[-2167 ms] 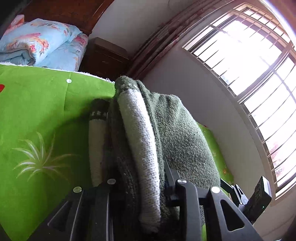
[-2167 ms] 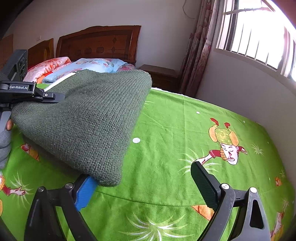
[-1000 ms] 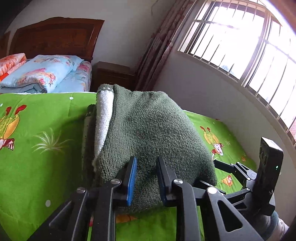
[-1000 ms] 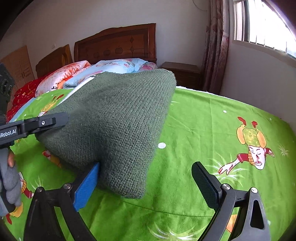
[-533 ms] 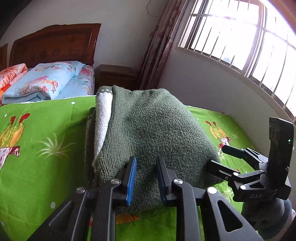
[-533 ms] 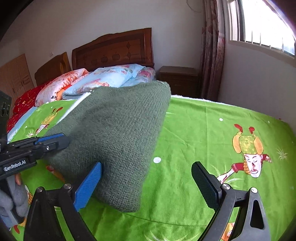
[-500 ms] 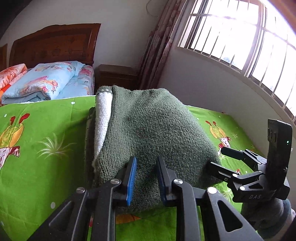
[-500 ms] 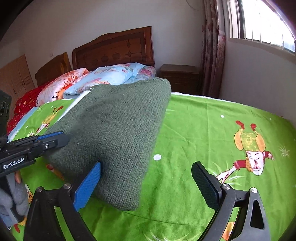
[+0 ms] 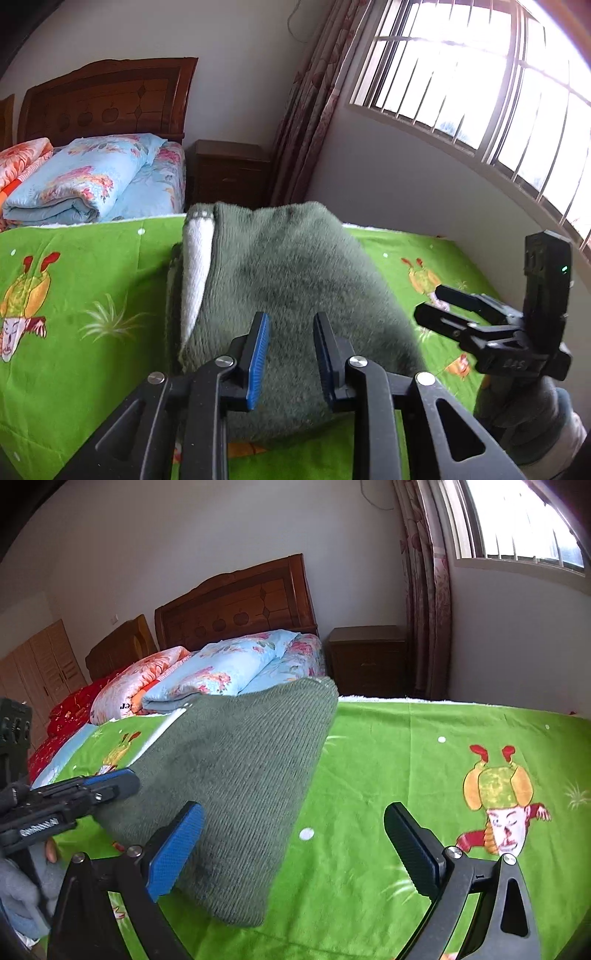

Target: Fold small clothes

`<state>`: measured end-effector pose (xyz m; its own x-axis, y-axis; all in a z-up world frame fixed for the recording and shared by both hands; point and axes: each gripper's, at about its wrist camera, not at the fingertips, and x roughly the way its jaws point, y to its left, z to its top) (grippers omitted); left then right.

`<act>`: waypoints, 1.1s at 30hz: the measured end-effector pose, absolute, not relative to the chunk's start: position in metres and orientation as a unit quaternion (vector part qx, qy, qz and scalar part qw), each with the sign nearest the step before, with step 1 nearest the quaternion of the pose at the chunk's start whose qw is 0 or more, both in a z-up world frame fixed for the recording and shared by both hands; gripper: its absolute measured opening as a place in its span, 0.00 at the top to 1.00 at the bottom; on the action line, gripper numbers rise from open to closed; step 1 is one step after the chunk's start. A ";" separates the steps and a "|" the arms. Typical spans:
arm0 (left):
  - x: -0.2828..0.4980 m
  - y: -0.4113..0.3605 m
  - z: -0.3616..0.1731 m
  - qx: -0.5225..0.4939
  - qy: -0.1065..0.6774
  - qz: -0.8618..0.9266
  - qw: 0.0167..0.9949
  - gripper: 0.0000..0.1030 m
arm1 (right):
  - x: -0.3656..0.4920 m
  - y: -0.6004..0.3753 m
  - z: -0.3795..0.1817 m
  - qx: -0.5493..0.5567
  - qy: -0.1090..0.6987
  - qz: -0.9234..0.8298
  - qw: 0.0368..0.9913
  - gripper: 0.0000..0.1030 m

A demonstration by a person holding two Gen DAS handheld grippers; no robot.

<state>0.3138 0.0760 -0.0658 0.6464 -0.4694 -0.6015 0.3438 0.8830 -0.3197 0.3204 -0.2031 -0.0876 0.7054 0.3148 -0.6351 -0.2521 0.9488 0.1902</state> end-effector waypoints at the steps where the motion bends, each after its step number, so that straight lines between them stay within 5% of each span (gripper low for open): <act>1: 0.323 0.077 -0.057 -0.107 0.350 -0.233 0.901 0.70 | 0.330 -0.206 -0.086 0.044 0.351 0.150 0.923 0.00; 4: 0.367 0.075 -0.038 -0.154 0.358 -0.240 0.889 0.48 | 0.363 -0.214 -0.083 0.052 0.356 0.137 0.923 0.00; 6: 0.400 0.073 -0.036 -0.170 0.364 -0.229 0.887 0.45 | 0.383 -0.216 -0.082 0.060 0.357 0.137 0.922 0.00; 13: 0.478 0.071 -0.080 -0.227 0.401 -0.176 0.870 0.45 | 0.449 -0.196 -0.090 0.056 0.382 0.160 0.908 0.00; 21: 0.480 0.093 -0.103 -0.264 0.390 -0.161 0.867 0.46 | 0.468 -0.214 -0.133 0.096 0.423 0.177 0.883 0.00; 33: 0.471 0.097 -0.106 -0.280 0.370 -0.161 0.871 0.46 | 0.508 -0.213 -0.115 0.132 0.414 0.184 0.882 0.00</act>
